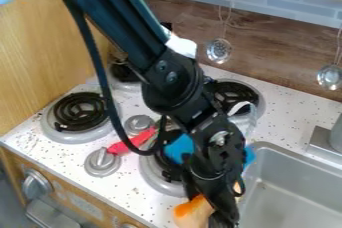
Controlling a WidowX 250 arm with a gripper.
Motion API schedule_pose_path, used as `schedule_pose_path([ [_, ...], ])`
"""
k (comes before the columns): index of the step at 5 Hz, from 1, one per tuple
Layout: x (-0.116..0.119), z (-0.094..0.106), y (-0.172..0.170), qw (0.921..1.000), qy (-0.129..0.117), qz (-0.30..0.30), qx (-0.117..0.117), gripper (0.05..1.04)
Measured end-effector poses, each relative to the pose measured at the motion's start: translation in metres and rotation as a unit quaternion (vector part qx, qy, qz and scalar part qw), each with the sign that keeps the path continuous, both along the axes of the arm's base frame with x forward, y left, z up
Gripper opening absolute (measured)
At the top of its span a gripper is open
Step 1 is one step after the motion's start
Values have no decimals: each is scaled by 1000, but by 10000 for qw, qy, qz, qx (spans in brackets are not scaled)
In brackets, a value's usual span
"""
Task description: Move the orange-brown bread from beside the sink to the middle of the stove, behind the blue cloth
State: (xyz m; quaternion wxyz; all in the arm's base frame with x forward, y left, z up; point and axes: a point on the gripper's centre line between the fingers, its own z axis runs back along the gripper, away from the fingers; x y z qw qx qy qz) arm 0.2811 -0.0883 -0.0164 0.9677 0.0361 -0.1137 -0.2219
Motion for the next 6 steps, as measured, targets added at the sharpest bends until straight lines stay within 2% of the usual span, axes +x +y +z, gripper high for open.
schedule_pose_path([
  [1,5,0,-2,10000,-22,63,-52,755],
  [2,6,0,-2,9998,-21,166,-65,698],
  [4,2,3,-4,9998,13,123,-153,697],
  [5,-8,34,-9,9989,-115,-46,-461,697],
  [6,-8,56,-3,9969,-145,102,-762,696],
])
